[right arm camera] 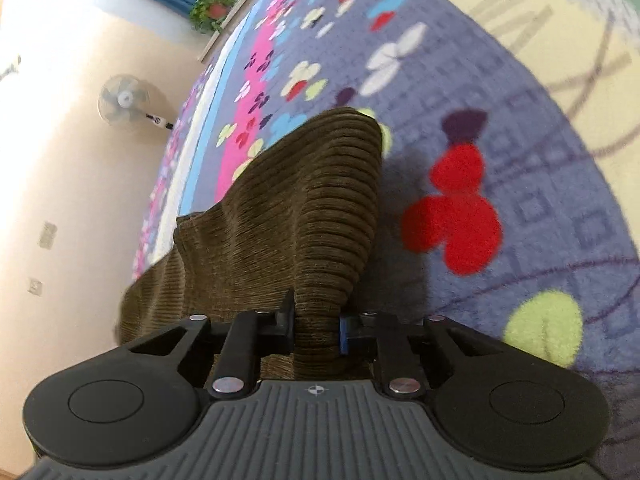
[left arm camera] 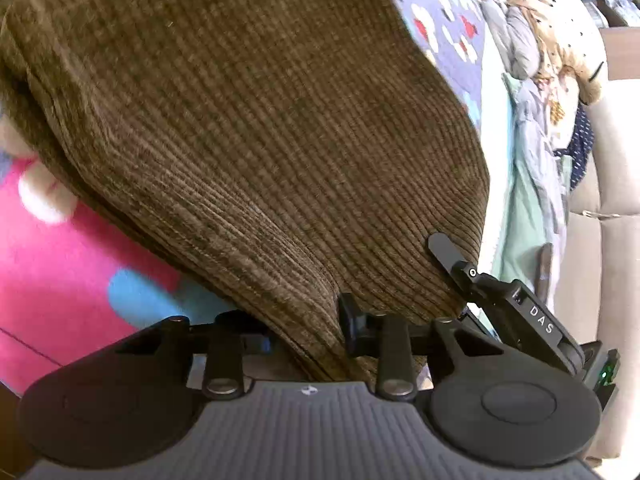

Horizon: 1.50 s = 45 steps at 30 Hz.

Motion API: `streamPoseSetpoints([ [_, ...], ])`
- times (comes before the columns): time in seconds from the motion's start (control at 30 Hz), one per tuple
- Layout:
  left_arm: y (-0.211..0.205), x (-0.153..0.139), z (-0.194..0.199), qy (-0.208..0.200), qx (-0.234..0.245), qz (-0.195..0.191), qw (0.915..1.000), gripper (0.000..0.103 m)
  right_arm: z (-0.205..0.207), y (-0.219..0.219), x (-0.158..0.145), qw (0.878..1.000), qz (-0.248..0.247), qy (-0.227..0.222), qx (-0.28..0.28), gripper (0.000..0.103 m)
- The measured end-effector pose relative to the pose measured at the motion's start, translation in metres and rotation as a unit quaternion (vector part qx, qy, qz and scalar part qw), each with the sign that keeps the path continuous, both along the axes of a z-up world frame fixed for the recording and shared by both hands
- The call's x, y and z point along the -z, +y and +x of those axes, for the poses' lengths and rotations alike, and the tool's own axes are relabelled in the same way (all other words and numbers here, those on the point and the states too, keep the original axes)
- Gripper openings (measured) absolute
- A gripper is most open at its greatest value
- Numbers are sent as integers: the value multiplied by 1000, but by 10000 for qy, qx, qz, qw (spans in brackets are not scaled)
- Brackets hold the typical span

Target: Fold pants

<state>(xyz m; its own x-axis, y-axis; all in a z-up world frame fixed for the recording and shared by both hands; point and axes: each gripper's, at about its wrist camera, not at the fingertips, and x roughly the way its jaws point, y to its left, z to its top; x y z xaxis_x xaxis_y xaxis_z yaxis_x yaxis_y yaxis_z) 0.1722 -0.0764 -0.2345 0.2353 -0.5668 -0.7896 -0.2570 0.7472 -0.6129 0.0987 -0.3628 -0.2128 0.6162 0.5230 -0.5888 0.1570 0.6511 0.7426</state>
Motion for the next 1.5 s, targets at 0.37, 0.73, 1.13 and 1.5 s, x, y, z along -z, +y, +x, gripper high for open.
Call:
streamPoseSetpoints([
  [0.37,53,-44,10,-187,-137,-1231,9921,30,30,56,-117,9970,-701,-230,-226,17],
  [0.73,181,-80,42,-415,-772,-2326,9686,31,94,211,-220,9783,-1786,-681,-798,18],
  [1.13,340,-47,57,-214,-1939,-2307,9533,31,165,414,-198,9549,-2285,-708,-1757,18],
  [1.5,374,-20,44,118,-2275,-2745,9342,32,173,488,-173,9408,-2602,-472,-2119,18],
])
